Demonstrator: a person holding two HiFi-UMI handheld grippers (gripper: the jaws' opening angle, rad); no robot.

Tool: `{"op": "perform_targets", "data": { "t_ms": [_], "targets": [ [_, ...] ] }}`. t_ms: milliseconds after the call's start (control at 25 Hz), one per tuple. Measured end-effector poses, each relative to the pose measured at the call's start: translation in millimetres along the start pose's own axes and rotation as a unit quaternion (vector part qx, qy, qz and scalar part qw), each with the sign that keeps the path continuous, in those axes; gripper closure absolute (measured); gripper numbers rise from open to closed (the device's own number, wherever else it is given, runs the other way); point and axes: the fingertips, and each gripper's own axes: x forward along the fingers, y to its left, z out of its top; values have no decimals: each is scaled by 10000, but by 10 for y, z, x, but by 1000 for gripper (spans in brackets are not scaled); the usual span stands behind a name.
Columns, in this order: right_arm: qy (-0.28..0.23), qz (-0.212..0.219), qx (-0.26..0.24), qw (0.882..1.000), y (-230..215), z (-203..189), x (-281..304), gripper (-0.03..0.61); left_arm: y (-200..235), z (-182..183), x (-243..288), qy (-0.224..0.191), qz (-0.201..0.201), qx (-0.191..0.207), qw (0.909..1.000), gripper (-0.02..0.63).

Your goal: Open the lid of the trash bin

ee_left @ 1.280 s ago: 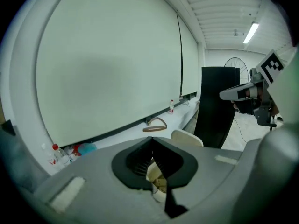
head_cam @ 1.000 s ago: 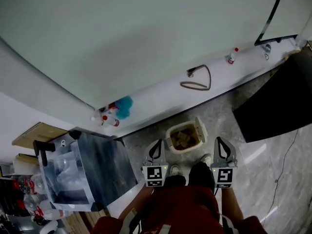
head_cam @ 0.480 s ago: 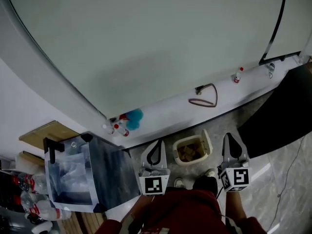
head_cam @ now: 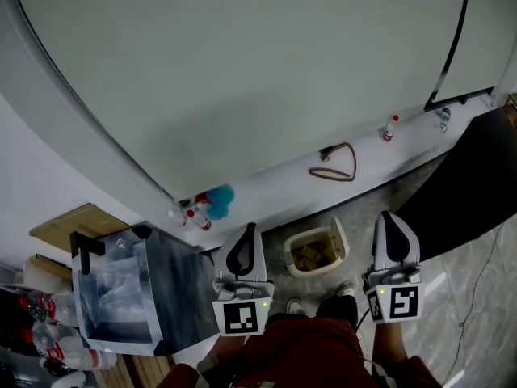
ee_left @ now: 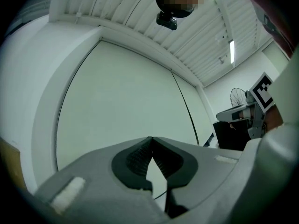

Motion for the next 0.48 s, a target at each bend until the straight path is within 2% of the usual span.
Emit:
{"op": "perform_targets", "data": {
  "t_ms": [360,480],
  "targets": [
    [163,44,-64,9998,74,-135,50,578,38,-148,56,149,25,30,9999,609],
    [203,53,-74,9998,70,-158,80,578,47,-213,91,239,35,-70,9997,609]
  ]
}}
